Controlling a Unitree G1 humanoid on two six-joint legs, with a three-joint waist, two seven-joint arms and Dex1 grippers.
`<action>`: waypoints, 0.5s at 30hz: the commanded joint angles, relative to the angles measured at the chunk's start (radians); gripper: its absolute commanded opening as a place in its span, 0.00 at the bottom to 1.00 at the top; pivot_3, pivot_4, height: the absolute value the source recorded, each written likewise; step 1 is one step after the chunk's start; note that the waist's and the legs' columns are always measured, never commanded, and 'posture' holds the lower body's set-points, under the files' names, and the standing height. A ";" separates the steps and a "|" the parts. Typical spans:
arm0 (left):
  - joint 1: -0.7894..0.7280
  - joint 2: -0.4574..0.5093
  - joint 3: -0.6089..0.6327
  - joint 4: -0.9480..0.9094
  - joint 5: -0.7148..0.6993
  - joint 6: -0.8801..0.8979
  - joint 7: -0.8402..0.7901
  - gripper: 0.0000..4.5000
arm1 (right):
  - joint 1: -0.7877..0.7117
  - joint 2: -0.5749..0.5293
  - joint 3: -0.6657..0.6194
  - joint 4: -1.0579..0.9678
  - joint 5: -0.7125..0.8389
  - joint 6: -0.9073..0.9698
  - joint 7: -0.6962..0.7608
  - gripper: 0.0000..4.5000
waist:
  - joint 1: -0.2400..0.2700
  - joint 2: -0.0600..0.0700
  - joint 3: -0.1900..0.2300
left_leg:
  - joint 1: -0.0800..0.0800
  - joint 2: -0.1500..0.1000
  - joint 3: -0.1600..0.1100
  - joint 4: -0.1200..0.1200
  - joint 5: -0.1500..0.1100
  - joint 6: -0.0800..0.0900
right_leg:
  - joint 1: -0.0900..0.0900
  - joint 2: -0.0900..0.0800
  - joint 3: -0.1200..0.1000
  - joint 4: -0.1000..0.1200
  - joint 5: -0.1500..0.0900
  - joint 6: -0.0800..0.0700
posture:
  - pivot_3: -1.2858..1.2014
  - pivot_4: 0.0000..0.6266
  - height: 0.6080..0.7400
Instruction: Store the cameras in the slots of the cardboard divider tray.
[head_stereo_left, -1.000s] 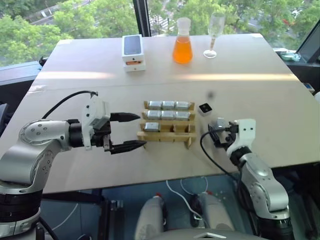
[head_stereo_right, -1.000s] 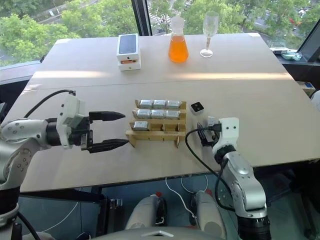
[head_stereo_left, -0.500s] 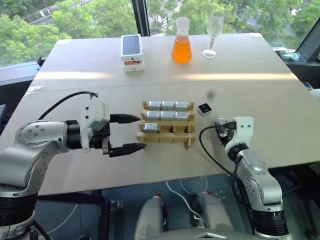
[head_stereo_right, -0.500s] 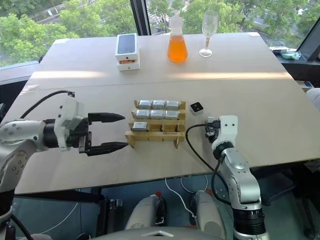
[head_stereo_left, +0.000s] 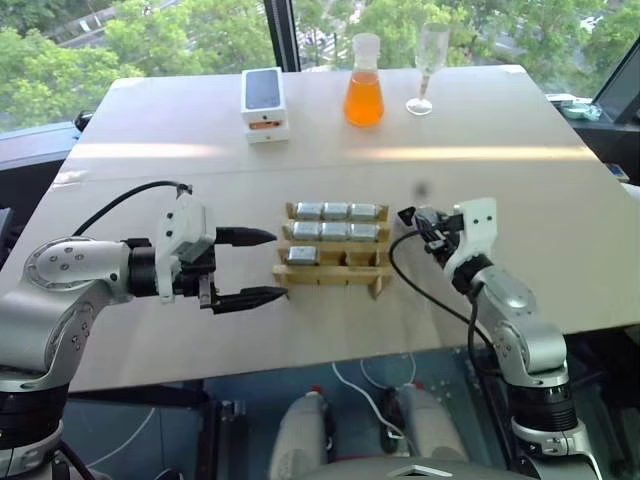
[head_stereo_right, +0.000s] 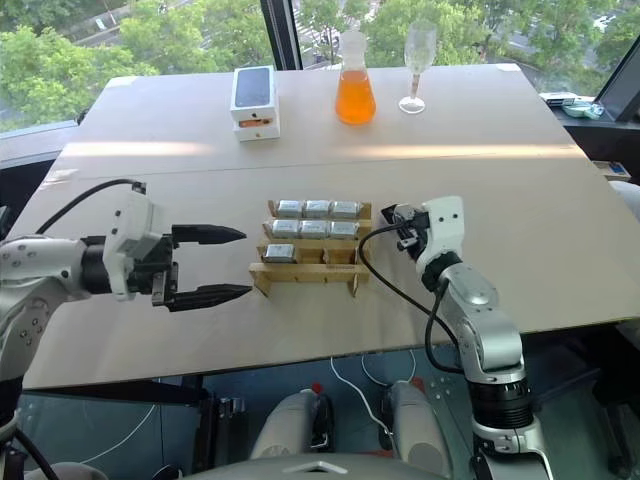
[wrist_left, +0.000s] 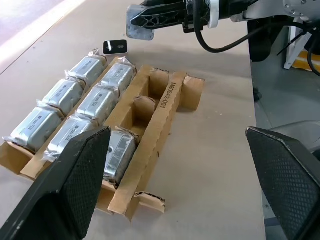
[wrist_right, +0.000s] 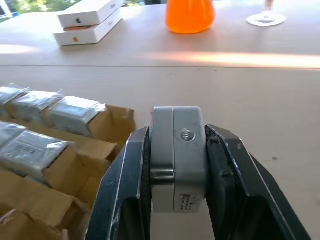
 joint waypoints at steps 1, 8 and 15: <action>-0.013 0.018 0.022 -0.004 -0.009 -0.014 0.002 0.99 | -0.064 -0.048 0.037 -0.021 0.059 -0.058 0.170 0.20 | -0.001 0.000 0.000 | 0.000 0.000 0.000 0.000 0.000 0.000 | 0.000 0.000 0.000 0.000 0.000 0.000 | 0.52 0.24 1.00; 0.095 0.025 0.087 -0.032 -0.001 -0.021 0.017 0.99 | -0.317 -0.257 0.218 0.253 0.069 -0.269 0.786 0.20 | -0.003 0.000 0.001 | 0.002 0.000 0.001 -0.001 -0.003 0.004 | 0.000 0.002 0.001 0.000 -0.001 0.001 | 0.52 0.24 1.00; 0.205 0.003 0.172 -0.106 -0.033 0.008 0.064 0.99 | -0.534 -0.168 0.311 0.599 -0.002 -0.444 1.007 0.20 | -0.003 0.000 0.002 | 0.002 0.001 0.001 -0.001 -0.002 0.004 | 0.000 0.002 0.000 0.000 0.001 -0.002 | 0.52 0.24 1.00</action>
